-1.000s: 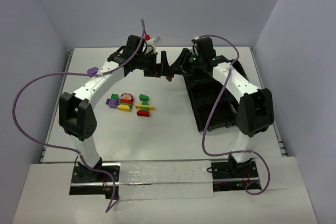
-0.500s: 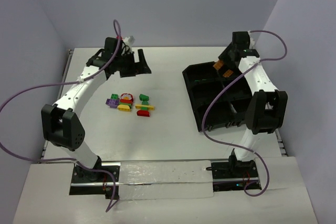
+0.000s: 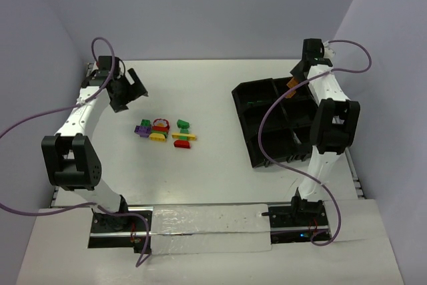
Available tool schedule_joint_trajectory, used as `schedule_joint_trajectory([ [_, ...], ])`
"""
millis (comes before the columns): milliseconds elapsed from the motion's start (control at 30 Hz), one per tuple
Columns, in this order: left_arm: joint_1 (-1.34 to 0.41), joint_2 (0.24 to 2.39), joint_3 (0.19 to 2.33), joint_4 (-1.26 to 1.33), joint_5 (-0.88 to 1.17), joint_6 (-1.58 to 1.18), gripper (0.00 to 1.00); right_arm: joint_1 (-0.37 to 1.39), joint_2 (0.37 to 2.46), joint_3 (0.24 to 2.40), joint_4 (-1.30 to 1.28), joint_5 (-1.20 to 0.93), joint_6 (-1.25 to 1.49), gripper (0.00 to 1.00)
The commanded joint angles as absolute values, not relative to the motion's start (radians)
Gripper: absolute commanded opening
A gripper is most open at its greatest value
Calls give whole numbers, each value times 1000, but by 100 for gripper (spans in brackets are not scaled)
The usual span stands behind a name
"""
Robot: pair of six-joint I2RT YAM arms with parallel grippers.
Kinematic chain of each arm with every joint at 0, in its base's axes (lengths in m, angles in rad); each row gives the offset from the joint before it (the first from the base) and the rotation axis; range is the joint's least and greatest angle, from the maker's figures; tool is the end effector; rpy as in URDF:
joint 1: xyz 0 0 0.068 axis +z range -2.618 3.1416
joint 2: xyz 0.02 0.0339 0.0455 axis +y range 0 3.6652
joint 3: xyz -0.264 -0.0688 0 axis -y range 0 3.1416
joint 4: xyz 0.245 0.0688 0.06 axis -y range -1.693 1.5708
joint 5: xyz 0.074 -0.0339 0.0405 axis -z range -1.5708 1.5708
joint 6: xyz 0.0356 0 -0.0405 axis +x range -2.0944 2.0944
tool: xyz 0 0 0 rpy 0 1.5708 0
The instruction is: Sort the legos into containers by color
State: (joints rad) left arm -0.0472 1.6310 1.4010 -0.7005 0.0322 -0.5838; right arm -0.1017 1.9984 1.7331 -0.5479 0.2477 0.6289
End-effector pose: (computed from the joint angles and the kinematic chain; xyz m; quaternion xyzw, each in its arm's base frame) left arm 0.3531 -0.0178 0.2917 -0.2467 0.9165 -0.1122 0.2944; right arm 0.4530 -0.0550 0.2686 0.3720 0.8448 -0.0152 0.3842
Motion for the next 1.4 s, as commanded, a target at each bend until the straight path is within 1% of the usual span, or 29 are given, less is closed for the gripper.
schedule_joint_trajectory([
  [0,18,1613,1434,-721,-17,-601,99,-102,2032,1802,-551,266,605,55],
  [33,33,1631,1441,-727,-26,-607,99,-101,2048,1818,-552,250,598,66],
  [67,44,1643,1446,-730,-25,-616,99,-101,2058,1830,-556,242,597,71],
  [133,86,1673,1471,-744,-21,-644,99,-101,2074,1857,-567,224,592,76],
  [267,104,1779,1560,-785,-108,-695,99,-98,2051,1852,-562,194,588,77],
  [400,104,1895,1663,-780,-220,-687,92,-78,1979,1806,-546,137,592,77],
  [467,109,1965,1734,-770,-253,-696,91,-50,1931,1782,-535,112,590,77],
  [567,118,2125,1899,-818,-246,-742,92,-1,1869,1759,-542,120,572,77],
  [633,119,2176,2007,-826,-245,-750,95,36,1836,1723,-537,123,570,77],
  [700,134,2248,2121,-840,-230,-753,99,61,1773,1664,-496,64,580,77],
  [800,159,2345,2242,-869,-208,-770,99,103,1744,1634,-481,30,583,77],
  [900,169,2388,2269,-864,-203,-775,99,136,1726,1637,-494,28,581,78],
  [1033,175,2403,2248,-815,-192,-768,99,151,1711,1633,-499,17,583,78],
  [1200,174,2424,2188,-685,-2,-733,99,153,1710,1631,-521,5,576,78],
  [1367,154,2418,2120,-603,100,-702,98,156,1702,1591,-523,5,575,78],
])
